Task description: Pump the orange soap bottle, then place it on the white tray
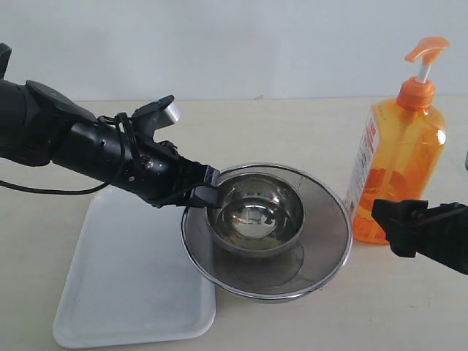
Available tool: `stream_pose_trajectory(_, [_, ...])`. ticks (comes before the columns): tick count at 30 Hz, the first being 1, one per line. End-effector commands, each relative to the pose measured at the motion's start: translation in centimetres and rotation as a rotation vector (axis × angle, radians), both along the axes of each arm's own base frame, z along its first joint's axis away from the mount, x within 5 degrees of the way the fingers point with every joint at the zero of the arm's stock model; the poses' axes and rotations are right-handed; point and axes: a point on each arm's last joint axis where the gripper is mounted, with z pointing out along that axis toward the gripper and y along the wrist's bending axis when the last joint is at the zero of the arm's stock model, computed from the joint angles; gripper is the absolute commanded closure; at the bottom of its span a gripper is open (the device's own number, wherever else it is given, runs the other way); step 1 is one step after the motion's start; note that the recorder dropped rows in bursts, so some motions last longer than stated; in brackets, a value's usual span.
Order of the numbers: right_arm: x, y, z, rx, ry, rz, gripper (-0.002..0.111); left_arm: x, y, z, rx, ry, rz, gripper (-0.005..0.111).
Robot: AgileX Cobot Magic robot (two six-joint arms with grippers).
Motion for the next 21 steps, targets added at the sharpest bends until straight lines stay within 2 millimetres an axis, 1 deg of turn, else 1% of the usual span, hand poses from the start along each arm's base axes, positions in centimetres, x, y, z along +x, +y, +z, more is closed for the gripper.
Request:
stream_pose_trajectory(1, [-0.1,-0.1,0.0,0.004,-0.007,-0.003,0.03,0.3,-0.8,0.6,-0.029,-0.002,-0.021,0.072])
stream_pose_trajectory(8, [-0.1,-0.1,0.0,0.004,-0.007,-0.003,0.03,0.3,-2.2,1.3,-0.043,-0.031,-0.045,0.072])
stream_pose_trajectory(14, [-0.1,-0.1,0.0,0.004,-0.005,-0.003,0.03,0.5,-2.4,1.9,-0.031,-0.034,-0.073,0.072])
stream_pose_trajectory(16, [-0.1,-0.1,0.0,0.004,-0.005,-0.003,0.03,0.6,-2.3,1.9,-0.002,-0.029,-0.077,0.072])
stream_pose_trajectory(21, [-0.1,-0.1,0.0,0.004,-0.005,-0.003,0.03,0.6,-1.5,1.9,0.15,0.028,-0.102,0.072])
